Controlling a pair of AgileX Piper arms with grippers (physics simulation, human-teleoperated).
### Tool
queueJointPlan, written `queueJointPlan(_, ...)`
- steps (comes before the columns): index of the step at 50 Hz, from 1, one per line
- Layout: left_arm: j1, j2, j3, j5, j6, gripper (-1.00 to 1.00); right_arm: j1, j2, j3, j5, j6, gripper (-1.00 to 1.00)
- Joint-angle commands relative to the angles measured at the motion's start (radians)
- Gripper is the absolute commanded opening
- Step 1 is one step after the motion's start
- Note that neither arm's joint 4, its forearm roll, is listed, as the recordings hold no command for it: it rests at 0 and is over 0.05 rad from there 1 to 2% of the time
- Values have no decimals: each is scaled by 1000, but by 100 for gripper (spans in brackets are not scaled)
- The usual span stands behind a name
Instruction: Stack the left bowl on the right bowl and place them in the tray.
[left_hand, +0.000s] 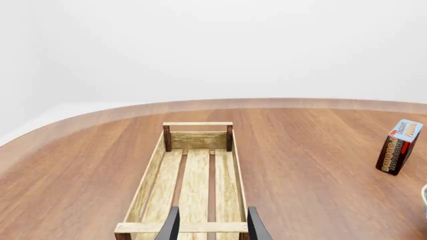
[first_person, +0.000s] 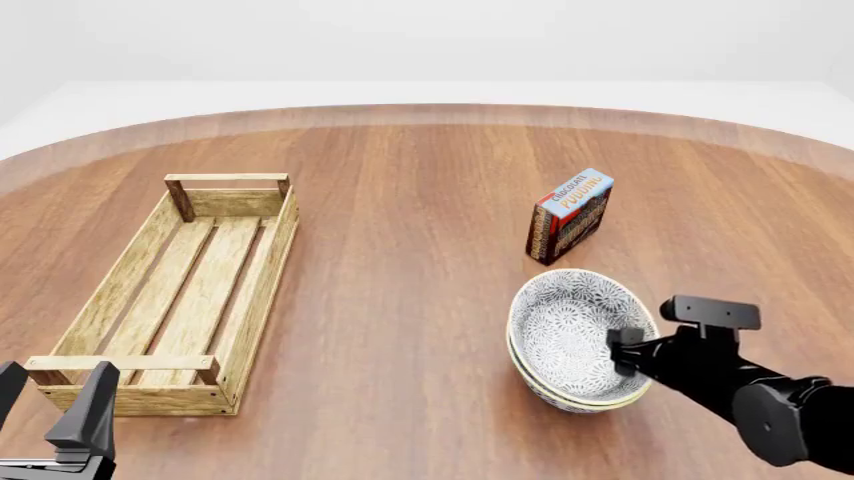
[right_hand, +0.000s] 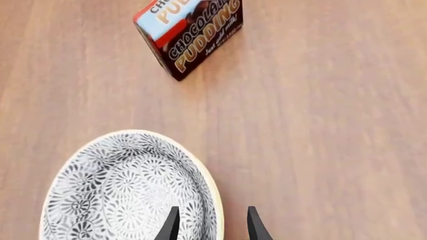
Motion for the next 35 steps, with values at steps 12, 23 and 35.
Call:
queueJointPlan(12, 0, 0, 0, 0, 0, 100, 9, 73, 22, -77, 20, 100)
queueJointPlan(23, 0, 0, 0, 0, 0, 100, 19, 82, 22, -76, 23, -100)
queueJointPlan(35, 0, 0, 0, 0, 0, 100, 14, 61, 21, -57, 28, -100)
